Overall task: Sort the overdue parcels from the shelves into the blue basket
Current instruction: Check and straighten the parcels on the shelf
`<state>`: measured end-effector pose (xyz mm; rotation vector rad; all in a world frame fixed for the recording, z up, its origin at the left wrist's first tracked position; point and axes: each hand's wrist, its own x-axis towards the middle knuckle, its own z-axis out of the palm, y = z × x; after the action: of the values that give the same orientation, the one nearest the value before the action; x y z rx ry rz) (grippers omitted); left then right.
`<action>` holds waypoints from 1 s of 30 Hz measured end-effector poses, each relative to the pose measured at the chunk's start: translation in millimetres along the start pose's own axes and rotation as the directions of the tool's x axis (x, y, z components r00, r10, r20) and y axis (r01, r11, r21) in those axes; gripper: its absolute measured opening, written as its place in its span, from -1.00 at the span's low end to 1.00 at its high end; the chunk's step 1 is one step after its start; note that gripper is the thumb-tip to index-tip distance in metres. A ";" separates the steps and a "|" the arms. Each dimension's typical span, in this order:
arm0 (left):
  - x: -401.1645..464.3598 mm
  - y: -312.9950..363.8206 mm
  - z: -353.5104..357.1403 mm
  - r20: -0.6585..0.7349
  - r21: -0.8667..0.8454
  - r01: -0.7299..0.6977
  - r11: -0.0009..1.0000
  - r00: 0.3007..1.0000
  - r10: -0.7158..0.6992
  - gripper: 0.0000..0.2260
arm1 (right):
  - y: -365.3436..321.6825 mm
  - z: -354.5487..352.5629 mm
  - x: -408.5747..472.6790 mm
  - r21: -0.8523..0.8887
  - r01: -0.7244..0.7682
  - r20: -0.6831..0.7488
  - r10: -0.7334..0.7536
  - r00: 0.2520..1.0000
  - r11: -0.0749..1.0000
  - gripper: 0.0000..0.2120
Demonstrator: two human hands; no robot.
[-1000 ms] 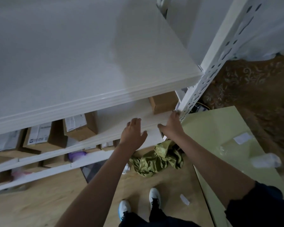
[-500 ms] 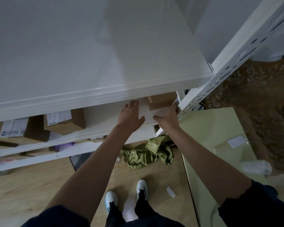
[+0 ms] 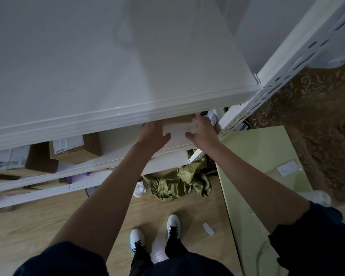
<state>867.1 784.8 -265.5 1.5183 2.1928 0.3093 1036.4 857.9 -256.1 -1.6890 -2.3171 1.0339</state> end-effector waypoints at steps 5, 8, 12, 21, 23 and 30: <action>-26.3 -9.9 6.4 -0.046 -0.039 0.000 0.999 0.999 -0.002 -0.39 | -0.9 14.1 -19.2 -0.047 0.115 0.040 -0.113 0.993 0.992 -0.45; -53.4 -19.5 9.9 -0.072 -0.041 0.013 0.999 0.997 -0.016 -0.41 | 0.2 22.5 -44.6 -0.081 0.188 0.068 -0.183 0.981 0.979 -0.39; -92.3 -41.0 17.7 -0.070 -0.027 0.024 0.999 0.997 -0.026 -0.40 | 5.4 32.4 -73.4 -0.120 0.290 0.112 -0.277 0.954 0.950 -0.41; -100.2 -55.0 -10.6 -0.113 0.069 0.025 0.997 0.993 -0.017 -0.22 | -1.0 44.0 -72.9 -0.104 0.232 0.156 -0.214 0.964 0.967 -0.49; -91.5 -52.7 -18.0 -0.119 0.138 -0.016 0.990 0.992 0.032 -0.21 | -4.9 47.1 -66.0 -0.129 0.227 0.144 -0.208 0.967 0.965 -0.55; -85.4 -55.5 -27.6 -0.111 0.258 -0.055 0.965 0.990 0.086 -0.23 | -19.3 46.1 -57.5 -0.179 0.276 0.091 -0.263 0.960 0.944 -0.55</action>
<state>832.7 687.2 -245.0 1.7586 2.3506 0.1498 1022.3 783.4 -263.0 -1.3533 -2.6704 0.8515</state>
